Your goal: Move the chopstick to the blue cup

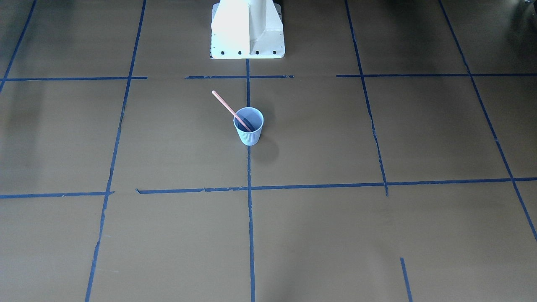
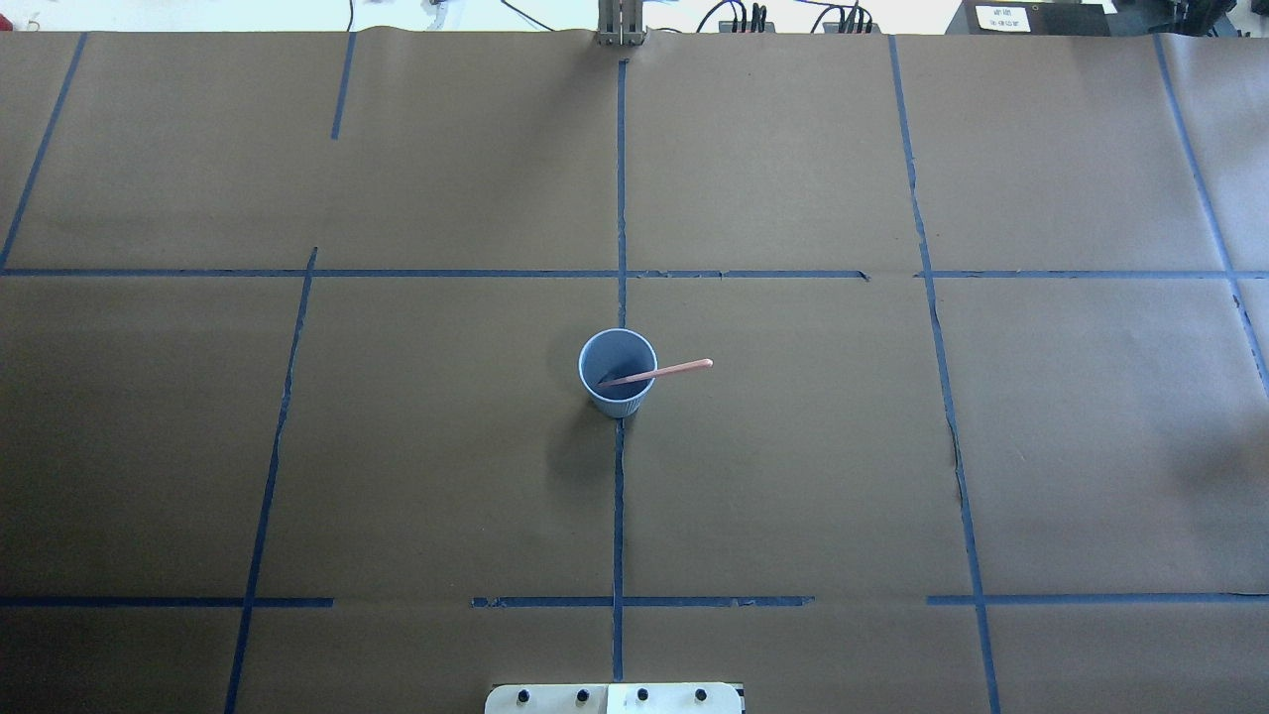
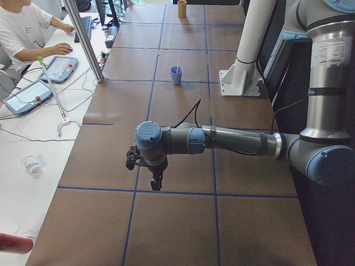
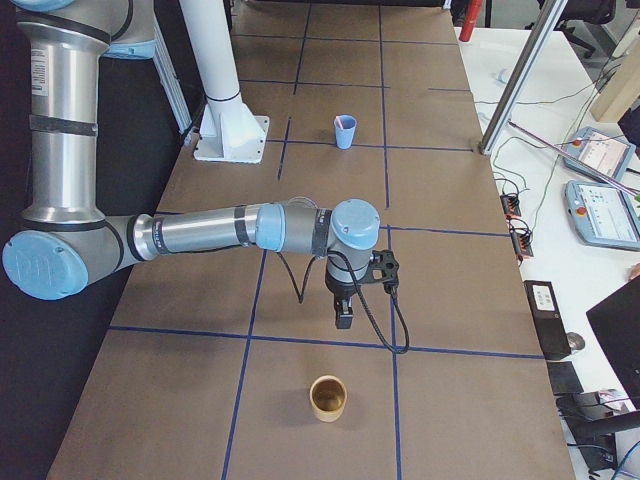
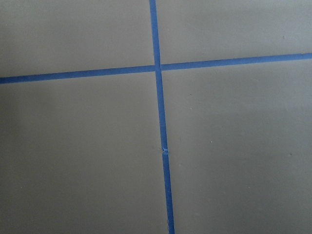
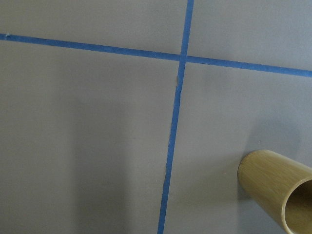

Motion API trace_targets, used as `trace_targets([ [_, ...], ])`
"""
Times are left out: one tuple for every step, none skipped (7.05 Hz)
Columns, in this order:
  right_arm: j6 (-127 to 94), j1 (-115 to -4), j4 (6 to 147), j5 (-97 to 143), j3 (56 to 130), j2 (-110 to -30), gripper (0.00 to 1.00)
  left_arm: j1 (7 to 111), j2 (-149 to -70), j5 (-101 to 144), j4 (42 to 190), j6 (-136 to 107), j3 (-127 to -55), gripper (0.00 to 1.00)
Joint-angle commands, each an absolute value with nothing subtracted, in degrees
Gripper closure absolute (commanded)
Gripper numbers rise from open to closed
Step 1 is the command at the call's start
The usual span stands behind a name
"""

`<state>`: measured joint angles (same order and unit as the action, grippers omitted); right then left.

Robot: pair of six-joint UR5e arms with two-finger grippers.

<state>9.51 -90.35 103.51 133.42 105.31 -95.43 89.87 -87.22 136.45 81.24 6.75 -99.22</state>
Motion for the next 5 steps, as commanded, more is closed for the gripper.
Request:
trace_targets([
  [9.6, -90.3, 103.4, 133.3, 105.2, -95.6, 0.0, 89.6, -87.1, 133.2, 83.2, 6.5, -99.6, 0.0],
  [9.4, -90.4, 103.4, 133.4, 105.2, -95.9, 0.0, 89.6, -87.1, 132.9, 83.4, 6.5, -99.8, 0.0],
  [9.2, -90.3, 103.4, 133.4, 105.2, -95.9, 0.0, 89.6, -86.9, 132.9, 83.5, 6.5, -99.4, 0.0],
  [9.4, -90.3, 103.4, 133.4, 105.2, -96.0, 0.0, 89.6, -86.1, 133.3, 83.5, 6.6, -99.5, 0.0],
  [9.4, -90.3, 103.4, 133.5, 105.2, -96.2, 0.0, 89.6, -86.0, 133.3, 83.5, 6.6, -99.5, 0.0],
])
